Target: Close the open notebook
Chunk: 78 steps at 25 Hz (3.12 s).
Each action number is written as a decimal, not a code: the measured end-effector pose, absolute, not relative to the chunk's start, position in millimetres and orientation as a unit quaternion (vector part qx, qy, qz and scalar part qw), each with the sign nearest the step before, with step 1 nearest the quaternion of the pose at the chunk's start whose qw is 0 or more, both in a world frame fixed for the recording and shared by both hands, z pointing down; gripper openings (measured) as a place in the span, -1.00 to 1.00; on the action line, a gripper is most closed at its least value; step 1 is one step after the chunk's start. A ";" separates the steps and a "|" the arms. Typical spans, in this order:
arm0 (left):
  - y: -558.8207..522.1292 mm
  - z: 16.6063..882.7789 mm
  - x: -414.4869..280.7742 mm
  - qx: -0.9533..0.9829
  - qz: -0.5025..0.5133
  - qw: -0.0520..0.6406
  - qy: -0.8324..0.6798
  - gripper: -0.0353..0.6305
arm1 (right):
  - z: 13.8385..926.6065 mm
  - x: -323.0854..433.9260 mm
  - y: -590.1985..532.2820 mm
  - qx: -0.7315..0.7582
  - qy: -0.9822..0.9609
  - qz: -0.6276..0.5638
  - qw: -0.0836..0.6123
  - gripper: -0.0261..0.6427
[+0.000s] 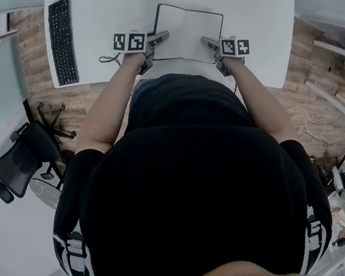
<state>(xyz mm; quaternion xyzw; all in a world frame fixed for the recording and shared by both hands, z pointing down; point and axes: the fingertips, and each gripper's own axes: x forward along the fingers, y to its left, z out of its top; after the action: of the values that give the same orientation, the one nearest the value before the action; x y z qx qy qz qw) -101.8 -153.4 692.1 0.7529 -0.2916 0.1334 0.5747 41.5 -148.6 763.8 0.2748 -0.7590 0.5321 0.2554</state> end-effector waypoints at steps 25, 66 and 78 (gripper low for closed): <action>-158.3 688.8 -107.1 0.749 0.126 0.571 -0.311 -0.74 | 766.8 100.6 -153.9 0.364 -0.753 0.463 0.293 -0.33; -145.9 669.1 -30.0 0.768 0.206 0.549 -0.258 -0.60 | 775.2 134.4 -131.0 0.387 -0.753 0.434 0.308 -0.67; -143.7 665.5 6.0 0.777 0.209 0.546 -0.235 -0.36 | 776.2 136.4 -131.4 0.388 -0.752 0.443 0.296 -0.70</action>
<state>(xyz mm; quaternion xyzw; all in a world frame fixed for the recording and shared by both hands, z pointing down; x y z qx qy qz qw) 6.0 -143.7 665.5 0.7766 -0.2348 0.2091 0.5459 136.4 -131.4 776.2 0.3882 -0.7520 0.4433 0.2955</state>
